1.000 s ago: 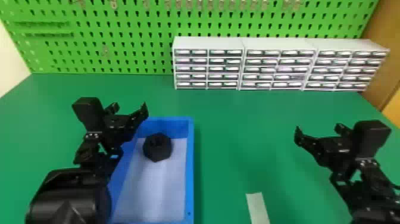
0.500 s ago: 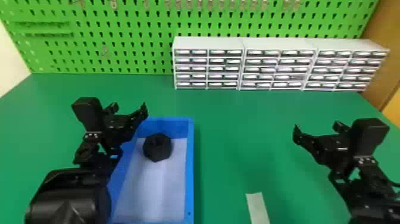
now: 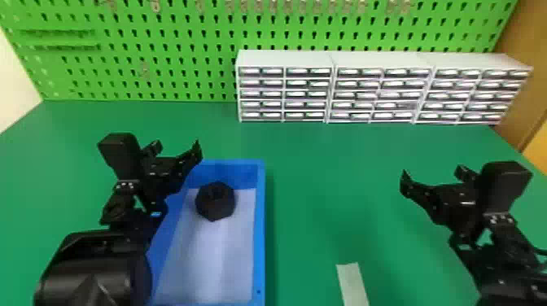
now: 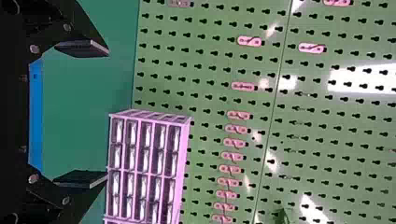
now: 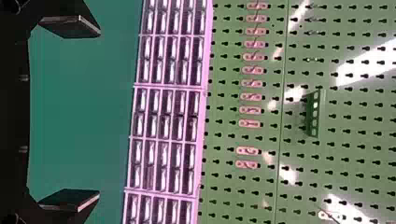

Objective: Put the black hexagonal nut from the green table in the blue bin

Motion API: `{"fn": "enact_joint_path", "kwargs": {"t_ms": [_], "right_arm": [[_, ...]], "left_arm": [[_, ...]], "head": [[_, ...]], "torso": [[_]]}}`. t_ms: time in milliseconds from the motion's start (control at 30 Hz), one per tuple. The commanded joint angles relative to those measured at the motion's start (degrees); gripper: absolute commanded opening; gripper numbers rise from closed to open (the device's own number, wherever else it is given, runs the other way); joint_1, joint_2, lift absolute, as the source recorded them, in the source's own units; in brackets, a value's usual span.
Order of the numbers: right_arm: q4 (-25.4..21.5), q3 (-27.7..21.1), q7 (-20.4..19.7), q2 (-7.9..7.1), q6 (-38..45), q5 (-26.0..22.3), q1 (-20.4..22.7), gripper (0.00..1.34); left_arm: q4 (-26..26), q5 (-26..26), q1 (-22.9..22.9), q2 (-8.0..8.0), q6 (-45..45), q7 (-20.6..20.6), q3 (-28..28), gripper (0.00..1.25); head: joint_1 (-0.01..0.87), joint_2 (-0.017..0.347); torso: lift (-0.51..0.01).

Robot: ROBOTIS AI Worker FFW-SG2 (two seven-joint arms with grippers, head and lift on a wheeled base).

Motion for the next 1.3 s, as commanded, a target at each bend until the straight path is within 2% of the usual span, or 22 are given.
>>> {"fn": "enact_joint_path", "kwargs": {"t_ms": [0, 367, 1267], "right_arm": [[0.00, 0.11, 0.00, -0.15, 0.06, -0.17, 0.00, 1.25], [0.00, 0.46, 0.00, -0.68, 0.32, -0.43, 0.00, 1.25], [0.00, 0.72, 0.00, -0.68, 0.24, 0.00, -0.09, 1.25]], "left_arm": [[0.05, 0.00, 0.01, -0.15, 0.00, 0.00, -0.05, 0.92], [-0.04, 0.00, 0.01, -0.15, 0.00, 0.00, -0.05, 0.92], [-0.04, 0.00, 0.10, -0.15, 0.00, 0.00, -0.05, 0.92]], "head": [[0.686, 0.051], [0.686, 0.051], [0.686, 0.051]], "torso": [[-0.097], [-0.097], [-0.097]]}}
